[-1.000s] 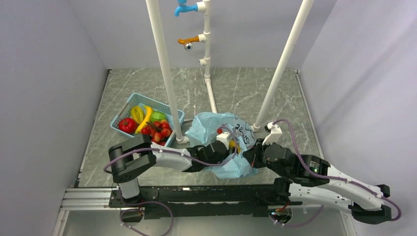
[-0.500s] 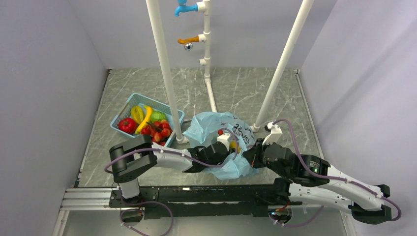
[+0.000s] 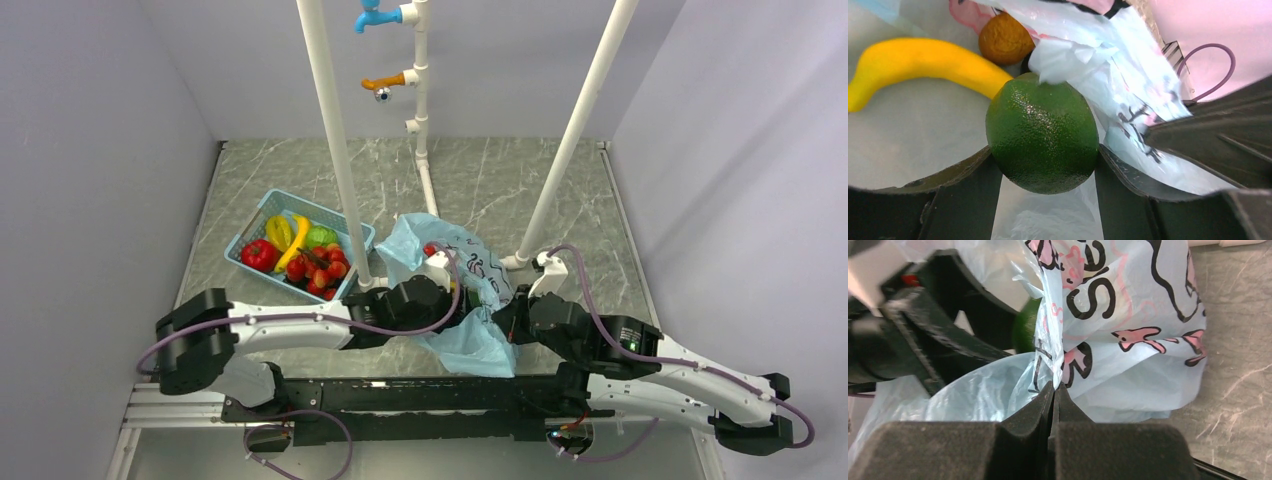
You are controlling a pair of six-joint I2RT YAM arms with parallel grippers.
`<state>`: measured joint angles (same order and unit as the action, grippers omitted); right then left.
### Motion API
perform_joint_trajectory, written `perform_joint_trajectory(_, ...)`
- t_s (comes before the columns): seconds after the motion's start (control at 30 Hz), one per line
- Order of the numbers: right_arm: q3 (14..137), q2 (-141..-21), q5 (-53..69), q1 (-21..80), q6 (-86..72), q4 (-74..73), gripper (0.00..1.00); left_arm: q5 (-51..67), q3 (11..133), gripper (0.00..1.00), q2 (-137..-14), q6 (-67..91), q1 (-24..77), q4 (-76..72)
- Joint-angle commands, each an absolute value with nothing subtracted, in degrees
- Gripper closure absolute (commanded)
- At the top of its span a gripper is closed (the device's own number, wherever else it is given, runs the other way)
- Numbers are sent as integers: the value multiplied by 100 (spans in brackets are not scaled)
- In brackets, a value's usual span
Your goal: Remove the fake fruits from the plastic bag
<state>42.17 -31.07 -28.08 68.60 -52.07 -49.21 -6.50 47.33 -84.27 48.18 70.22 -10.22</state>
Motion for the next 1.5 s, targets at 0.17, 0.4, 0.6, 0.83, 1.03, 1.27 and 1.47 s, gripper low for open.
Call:
perform_joint_trajectory(0.17,4177,-3214,-3075,6865,-5301,-4705,100,-1098,4984,60,-7218,4207,7049,710)
perform_joint_trajectory(0.4,4144,-3351,-2944,6860,-5187,-4488,100,-838,4855,61,-6780,4153,6982,175)
perform_joint_trajectory(0.6,4179,-3348,-2898,6865,-5203,-4537,100,-836,4942,62,-7419,4146,6970,72)
perform_joint_trajectory(0.83,4031,-3142,-3038,6866,-5290,-4729,100,-1021,4372,60,-7108,4327,6965,-868)
perform_joint_trajectory(1.03,3849,-3109,-3093,6864,-5330,-4674,100,-889,3575,56,-6000,4444,6593,-2108)
perform_joint_trajectory(1.27,3776,-3199,-3072,6864,-5302,-4615,100,-700,3532,57,-5570,4338,6471,-2152)
perform_joint_trajectory(1.47,3776,-3219,-3107,6862,-5277,-4600,100,-486,3604,58,-5121,4321,6451,-2119)
